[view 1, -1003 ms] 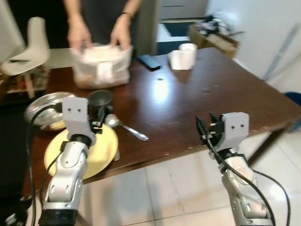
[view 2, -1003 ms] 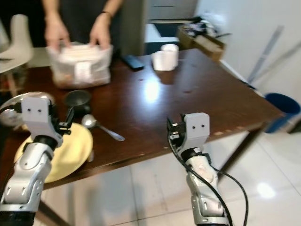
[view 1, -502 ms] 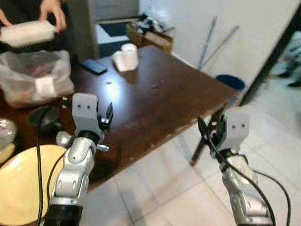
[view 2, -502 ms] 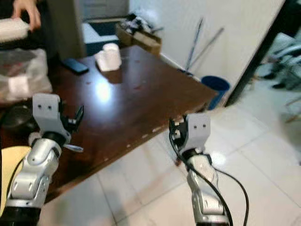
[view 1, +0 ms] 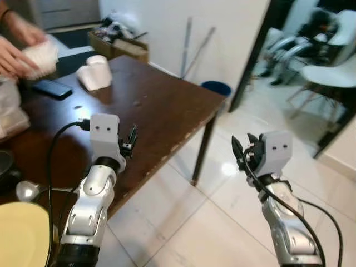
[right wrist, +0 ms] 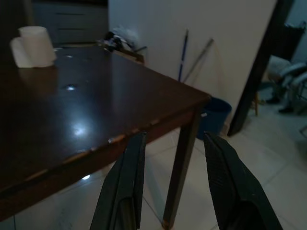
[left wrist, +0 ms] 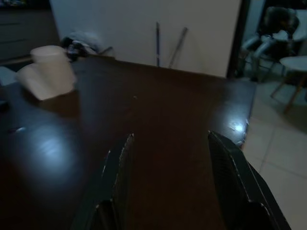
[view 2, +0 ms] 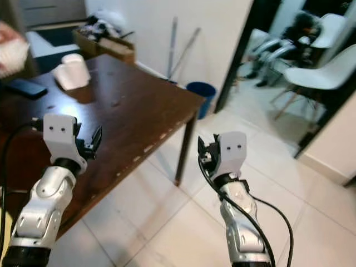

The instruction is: Setting the table

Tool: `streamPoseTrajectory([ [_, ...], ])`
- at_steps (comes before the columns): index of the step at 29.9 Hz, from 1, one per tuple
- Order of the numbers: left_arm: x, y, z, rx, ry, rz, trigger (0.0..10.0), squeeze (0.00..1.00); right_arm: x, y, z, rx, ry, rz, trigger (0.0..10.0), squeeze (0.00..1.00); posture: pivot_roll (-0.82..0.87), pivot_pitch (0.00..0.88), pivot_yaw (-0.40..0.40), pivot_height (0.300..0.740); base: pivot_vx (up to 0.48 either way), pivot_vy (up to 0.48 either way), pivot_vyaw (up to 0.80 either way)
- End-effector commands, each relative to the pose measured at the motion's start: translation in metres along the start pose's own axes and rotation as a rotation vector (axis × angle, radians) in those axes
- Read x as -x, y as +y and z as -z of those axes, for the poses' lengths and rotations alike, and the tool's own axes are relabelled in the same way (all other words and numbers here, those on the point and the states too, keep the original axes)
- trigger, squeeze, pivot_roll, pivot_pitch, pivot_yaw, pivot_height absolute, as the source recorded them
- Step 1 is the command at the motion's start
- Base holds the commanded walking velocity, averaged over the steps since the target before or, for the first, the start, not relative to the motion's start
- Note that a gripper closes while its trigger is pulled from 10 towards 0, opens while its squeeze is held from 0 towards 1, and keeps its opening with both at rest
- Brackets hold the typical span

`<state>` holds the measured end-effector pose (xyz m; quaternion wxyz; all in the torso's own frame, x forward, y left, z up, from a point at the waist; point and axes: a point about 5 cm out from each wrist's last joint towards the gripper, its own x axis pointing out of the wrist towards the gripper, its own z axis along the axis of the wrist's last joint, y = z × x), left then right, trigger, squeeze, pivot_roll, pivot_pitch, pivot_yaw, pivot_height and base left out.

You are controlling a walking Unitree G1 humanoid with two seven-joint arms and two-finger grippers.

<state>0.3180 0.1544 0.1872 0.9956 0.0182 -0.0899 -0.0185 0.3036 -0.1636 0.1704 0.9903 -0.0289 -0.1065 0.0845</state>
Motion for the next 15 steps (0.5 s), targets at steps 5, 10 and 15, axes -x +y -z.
streamPoseTrajectory([
  [5, -0.0018, -0.0015, 0.0014, 0.008, 0.004, 0.007, 10.0, 0.0, -0.0015, -0.0009, 0.0025, -0.004, 0.007, 0.004, 10.0, 0.0, -0.07, 0.0, 0.035, 0.74, 0.0, 0.0, -0.78],
  [10, -0.0035, -0.0032, 0.0014, 0.016, 0.004, 0.009, 10.0, 0.0, -0.0001, -0.0019, 0.0029, -0.002, 0.009, 0.007, 10.0, 0.0, -0.08, 0.0, 0.038, 0.74, 0.0, 0.0, -0.79],
  [15, -0.0037, -0.0049, 0.0029, 0.019, 0.014, 0.016, 10.0, 0.0, -0.0006, -0.003, 0.0025, 0.001, 0.008, 0.008, 10.0, 0.0, -0.08, 0.0, 0.039, 0.74, 0.0, 0.0, -0.79],
])
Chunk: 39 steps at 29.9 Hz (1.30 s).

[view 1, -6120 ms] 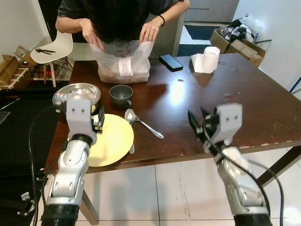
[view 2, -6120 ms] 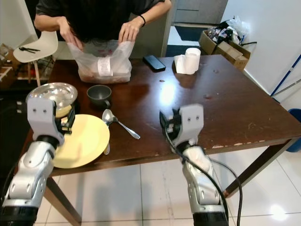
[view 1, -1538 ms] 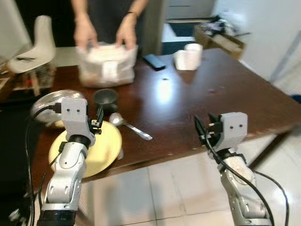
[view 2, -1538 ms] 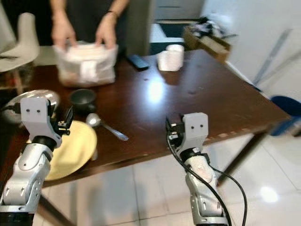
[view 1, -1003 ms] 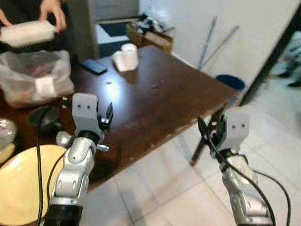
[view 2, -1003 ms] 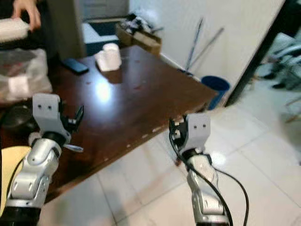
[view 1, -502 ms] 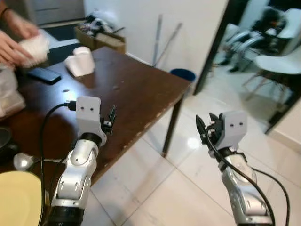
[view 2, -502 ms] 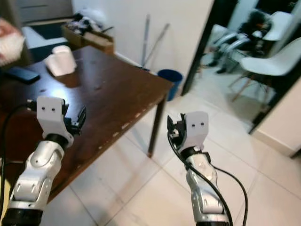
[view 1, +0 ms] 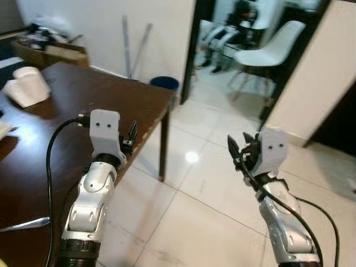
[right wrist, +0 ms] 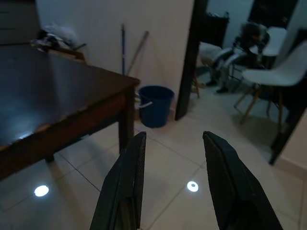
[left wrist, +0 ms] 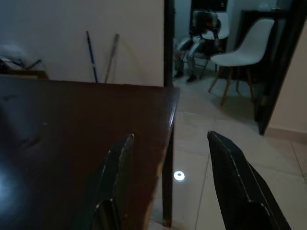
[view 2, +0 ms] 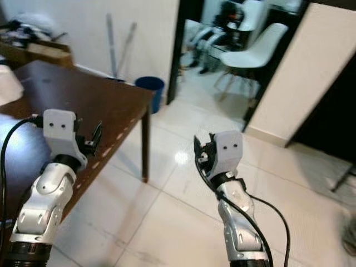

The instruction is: Setting the table

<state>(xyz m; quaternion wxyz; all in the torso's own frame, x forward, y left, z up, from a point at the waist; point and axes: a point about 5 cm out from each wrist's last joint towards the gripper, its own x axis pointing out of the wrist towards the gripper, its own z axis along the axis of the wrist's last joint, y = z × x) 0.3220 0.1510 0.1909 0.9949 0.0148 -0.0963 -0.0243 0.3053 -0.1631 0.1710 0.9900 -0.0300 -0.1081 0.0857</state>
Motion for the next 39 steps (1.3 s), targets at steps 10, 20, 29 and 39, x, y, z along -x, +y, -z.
streamPoseTrajectory([
  [10, 0.0013, -0.0048, 0.0066, 0.047, 0.036, 0.032, 10.0, 0.0, 0.0026, -0.0035, 0.0028, 0.003, 0.013, 0.013, 10.0, 0.0, -0.08, 0.0, 0.041, 0.74, 0.0, 0.0, -0.8],
  [20, 0.0003, -0.0081, 0.0067, 0.052, 0.033, 0.044, 10.0, 0.0, 0.0028, -0.0048, 0.0023, 0.01, 0.013, 0.014, 10.0, 0.0, -0.1, 0.0, 0.041, 0.74, 0.0, 0.0, -0.8],
  [29, 0.0004, -0.0081, 0.0091, 0.051, 0.046, 0.039, 10.0, 0.0, 0.0037, -0.0067, 0.0017, 0.018, 0.014, 0.016, 10.0, 0.0, -0.1, 0.0, 0.04, 0.74, 0.0, 0.0, -0.8],
  [39, 0.0002, -0.0104, 0.0089, 0.075, 0.052, 0.047, 10.0, 0.0, 0.0039, -0.0067, 0.0011, 0.021, 0.014, 0.015, 10.0, 0.0, -0.11, 0.0, 0.039, 0.74, 0.0, 0.0, -0.8],
])
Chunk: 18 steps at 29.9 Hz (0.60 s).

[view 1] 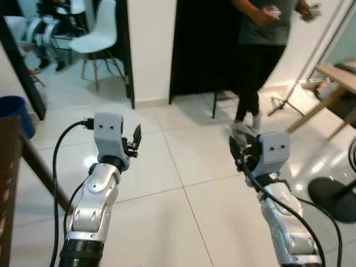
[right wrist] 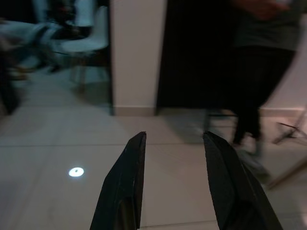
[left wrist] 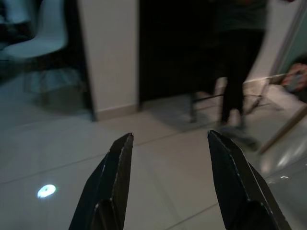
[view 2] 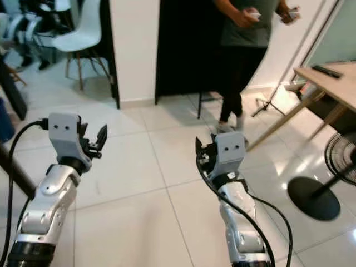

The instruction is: Setting the table

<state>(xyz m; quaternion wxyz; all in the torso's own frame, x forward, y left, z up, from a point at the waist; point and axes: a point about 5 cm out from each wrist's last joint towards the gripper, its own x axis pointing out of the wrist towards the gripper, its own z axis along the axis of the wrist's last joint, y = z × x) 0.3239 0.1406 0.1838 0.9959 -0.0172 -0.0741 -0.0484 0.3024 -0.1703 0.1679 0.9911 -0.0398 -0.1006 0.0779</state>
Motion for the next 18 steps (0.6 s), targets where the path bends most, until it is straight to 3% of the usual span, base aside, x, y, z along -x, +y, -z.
streamPoseTrajectory([
  [1, 0.0011, 0.0003, 0.0018, 0.006, 0.009, 0.004, 10.0, 0.0, -0.0008, -0.0004, -0.0016, 0.001, -0.003, 0.002, 10.0, 0.0, -0.11, 0.0, 0.039, 0.74, 0.0, 0.0, -0.8],
  [18, 0.0001, 0.0019, 0.0003, 0.004, 0.005, -0.007, 10.0, 0.0, -0.001, -0.0005, -0.0021, 0.002, -0.003, 0.001, 10.0, 0.0, -0.11, 0.0, 0.039, 0.74, 0.0, 0.0, -0.8],
])
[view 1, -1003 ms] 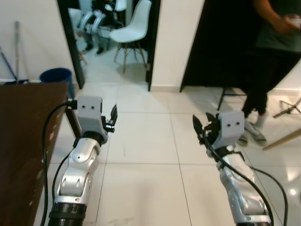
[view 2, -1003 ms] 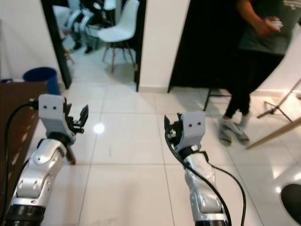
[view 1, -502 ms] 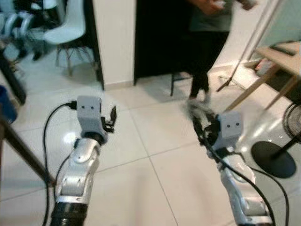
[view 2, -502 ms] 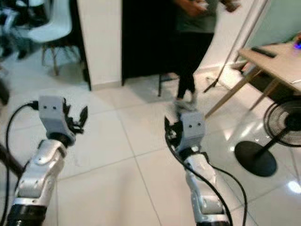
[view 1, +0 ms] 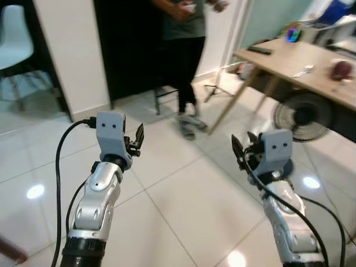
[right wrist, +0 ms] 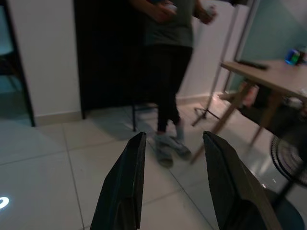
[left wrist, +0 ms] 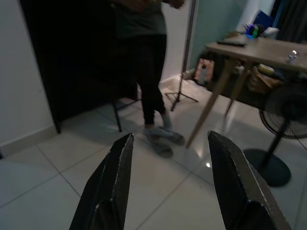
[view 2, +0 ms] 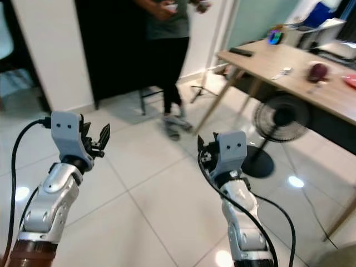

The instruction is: Setting the table

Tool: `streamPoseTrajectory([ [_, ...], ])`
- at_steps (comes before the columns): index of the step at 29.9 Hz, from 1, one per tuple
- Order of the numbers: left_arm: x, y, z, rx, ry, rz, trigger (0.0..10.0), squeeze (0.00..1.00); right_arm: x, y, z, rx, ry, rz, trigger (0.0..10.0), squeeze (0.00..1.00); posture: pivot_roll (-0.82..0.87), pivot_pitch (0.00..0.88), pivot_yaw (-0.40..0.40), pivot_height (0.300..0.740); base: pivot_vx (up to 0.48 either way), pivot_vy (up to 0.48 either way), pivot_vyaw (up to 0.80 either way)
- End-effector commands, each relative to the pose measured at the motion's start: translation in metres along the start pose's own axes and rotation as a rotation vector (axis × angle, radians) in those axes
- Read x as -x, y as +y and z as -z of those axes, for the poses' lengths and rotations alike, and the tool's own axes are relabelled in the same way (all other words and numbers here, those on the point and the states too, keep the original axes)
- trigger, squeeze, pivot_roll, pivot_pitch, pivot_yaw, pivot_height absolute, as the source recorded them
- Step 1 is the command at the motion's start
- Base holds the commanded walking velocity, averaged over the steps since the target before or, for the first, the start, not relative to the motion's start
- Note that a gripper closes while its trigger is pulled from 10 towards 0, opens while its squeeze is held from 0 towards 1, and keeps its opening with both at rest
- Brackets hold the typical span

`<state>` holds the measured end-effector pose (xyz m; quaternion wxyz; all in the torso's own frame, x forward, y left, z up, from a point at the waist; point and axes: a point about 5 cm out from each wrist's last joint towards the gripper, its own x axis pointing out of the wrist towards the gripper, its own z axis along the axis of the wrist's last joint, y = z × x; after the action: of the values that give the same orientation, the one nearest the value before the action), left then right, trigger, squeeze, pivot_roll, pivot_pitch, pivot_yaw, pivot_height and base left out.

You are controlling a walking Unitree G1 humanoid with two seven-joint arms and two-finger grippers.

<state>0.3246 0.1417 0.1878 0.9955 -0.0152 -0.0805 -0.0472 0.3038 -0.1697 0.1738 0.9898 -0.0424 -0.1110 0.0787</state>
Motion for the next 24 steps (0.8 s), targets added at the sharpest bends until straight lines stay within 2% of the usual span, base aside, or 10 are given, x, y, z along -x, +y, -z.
streamPoseTrajectory([
  [1, 0.0013, 0.0009, 0.0041, 0.009, 0.018, -0.005, 10.0, 0.0, 0.0016, -0.0003, 0.0034, -0.004, 0.018, 0.003, 10.0, 0.0, -0.11, 0.0, 0.039, 0.74, 0.0, 0.0, -0.8],
  [24, -0.0001, 0.0012, 0.0044, 0.004, 0.02, -0.012, 10.0, 0.0, -0.0003, 0.0, 0.0033, -0.004, 0.019, 0.0, 10.0, 0.0, -0.1, 0.0, 0.035, 0.74, 0.0, 0.0, -0.8],
])
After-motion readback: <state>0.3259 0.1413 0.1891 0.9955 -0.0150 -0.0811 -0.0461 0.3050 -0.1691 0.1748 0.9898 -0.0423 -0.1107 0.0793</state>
